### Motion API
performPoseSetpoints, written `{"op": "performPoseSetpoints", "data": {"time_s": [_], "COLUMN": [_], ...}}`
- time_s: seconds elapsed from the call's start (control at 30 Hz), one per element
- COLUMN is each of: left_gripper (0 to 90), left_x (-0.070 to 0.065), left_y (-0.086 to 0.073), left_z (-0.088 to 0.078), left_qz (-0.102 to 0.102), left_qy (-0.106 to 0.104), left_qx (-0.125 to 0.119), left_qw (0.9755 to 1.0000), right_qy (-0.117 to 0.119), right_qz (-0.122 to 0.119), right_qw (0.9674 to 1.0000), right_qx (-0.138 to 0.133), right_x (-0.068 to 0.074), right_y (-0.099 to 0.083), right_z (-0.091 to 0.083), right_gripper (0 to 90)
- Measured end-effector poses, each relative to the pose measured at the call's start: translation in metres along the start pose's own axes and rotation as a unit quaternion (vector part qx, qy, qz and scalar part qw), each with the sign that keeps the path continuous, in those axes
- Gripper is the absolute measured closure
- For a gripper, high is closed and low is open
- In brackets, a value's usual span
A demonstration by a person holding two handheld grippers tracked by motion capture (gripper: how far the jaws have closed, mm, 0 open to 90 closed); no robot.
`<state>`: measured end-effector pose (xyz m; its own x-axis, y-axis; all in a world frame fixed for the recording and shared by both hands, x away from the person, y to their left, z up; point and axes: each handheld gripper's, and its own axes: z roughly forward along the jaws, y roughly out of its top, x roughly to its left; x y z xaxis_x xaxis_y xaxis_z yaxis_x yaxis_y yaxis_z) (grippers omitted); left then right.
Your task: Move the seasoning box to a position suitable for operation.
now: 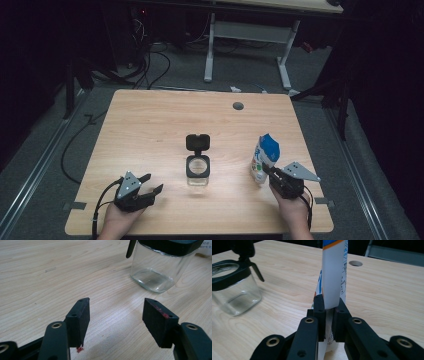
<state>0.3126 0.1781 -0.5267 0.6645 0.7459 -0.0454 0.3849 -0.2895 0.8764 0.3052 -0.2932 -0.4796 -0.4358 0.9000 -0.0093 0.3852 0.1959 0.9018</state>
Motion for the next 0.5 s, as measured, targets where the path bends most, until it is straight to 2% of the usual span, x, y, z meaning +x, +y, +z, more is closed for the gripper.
{"op": "performPoseSetpoints", "data": {"time_s": [0.3,0.5], "left_gripper": [39.3,39.3], "left_x": [-0.001,-0.001], "left_y": [0.0,0.001], "left_z": [0.0,0.0], "left_qz": [0.0,0.0], "left_qy": [-0.002,-0.004], "left_qx": [0.0,-0.001], "left_qw": [1.0,1.0], "right_qy": [0.025,0.039], "right_qz": [-0.009,-0.01], "right_qw": [0.9992,0.9965], "right_qx": [0.029,0.074], "right_x": [0.007,0.008], "right_y": [0.008,0.021], "right_z": [-0.005,-0.011], "right_gripper": [84.0,83.9]}}
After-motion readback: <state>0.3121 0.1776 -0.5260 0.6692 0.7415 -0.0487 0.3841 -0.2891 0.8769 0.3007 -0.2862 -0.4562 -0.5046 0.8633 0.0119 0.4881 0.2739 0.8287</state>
